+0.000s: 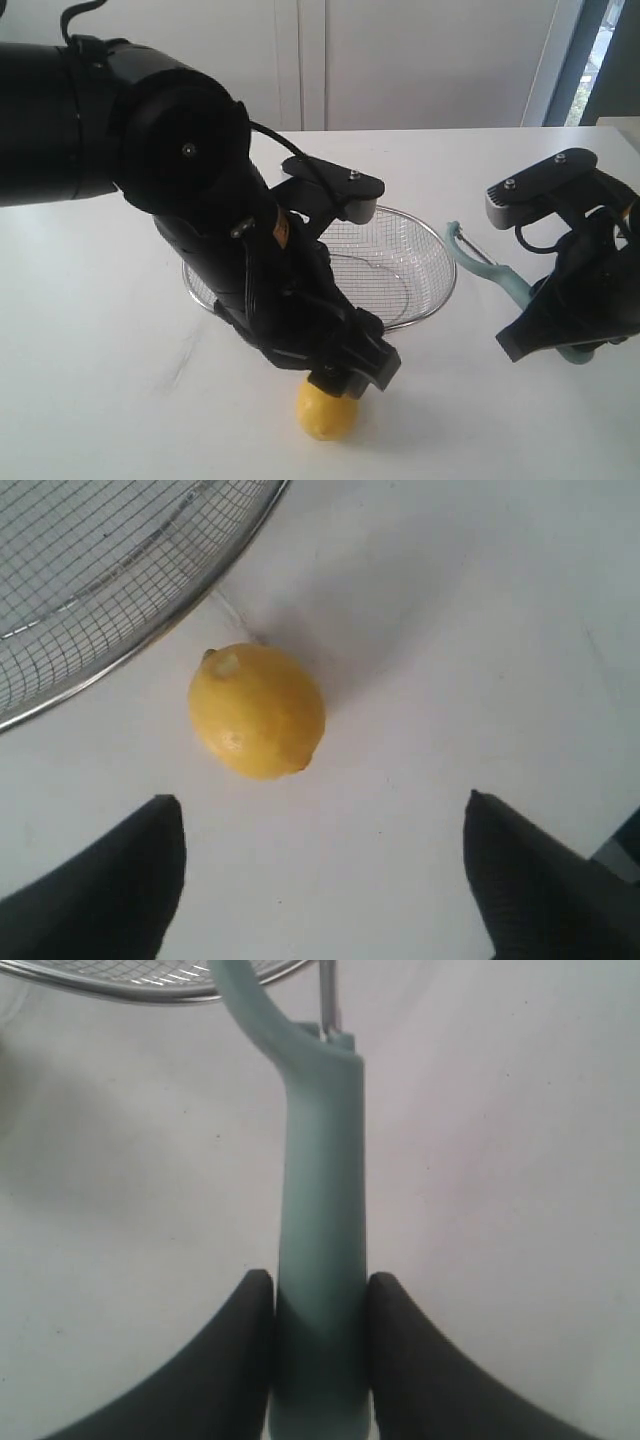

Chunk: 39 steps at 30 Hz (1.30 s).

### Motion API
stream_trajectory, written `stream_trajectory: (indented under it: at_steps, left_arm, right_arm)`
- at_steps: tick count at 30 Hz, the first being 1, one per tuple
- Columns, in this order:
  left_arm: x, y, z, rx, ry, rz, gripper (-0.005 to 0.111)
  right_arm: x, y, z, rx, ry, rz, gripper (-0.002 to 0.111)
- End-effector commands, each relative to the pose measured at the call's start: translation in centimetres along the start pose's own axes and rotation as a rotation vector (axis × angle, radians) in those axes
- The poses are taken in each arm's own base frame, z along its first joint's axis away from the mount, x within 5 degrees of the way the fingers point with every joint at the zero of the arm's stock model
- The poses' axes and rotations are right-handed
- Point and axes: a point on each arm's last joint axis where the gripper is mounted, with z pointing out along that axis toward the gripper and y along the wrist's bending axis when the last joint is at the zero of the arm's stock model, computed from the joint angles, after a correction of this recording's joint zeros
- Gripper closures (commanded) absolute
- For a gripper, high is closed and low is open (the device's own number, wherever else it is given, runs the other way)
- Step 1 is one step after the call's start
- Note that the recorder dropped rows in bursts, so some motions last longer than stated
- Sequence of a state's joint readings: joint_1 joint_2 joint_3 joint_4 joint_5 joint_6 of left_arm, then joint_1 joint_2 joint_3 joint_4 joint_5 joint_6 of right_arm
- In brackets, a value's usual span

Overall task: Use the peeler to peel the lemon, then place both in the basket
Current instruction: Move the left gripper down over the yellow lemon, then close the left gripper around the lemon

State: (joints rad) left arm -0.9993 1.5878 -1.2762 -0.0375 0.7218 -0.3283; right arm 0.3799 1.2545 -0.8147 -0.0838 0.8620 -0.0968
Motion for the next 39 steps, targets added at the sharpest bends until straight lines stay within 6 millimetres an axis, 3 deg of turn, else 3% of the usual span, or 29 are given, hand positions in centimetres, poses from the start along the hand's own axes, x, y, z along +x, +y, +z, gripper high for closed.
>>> stream_trajectory:
  at_steps: [1, 16, 27, 39]
  left_arm:
    - [0.2, -0.2, 0.0, 0.011, 0.007, -0.104, 0.025]
    - [1.3, 1.1, 2.7, -0.054, -0.048, -0.336, 0.025]
    - [1.4, 1.3, 6.1, -0.077, 0.039, -0.37, 0.025]
    - [1.0, 1.3, 7.9, -0.067, 0.017, -0.375, 0.025]
  right_arm:
    - [0.1, -0.2, -0.2, 0.002, -0.004, 0.005, 0.108]
    - [0.1, -0.1, -0.2, -0.004, 0.003, 0.037, 0.108]
    - [0.3, -0.1, -0.2, -0.006, 0.023, 0.036, 0.108]
    - [0.3, -0.1, -0.2, -0.006, 0.024, 0.036, 0.108]
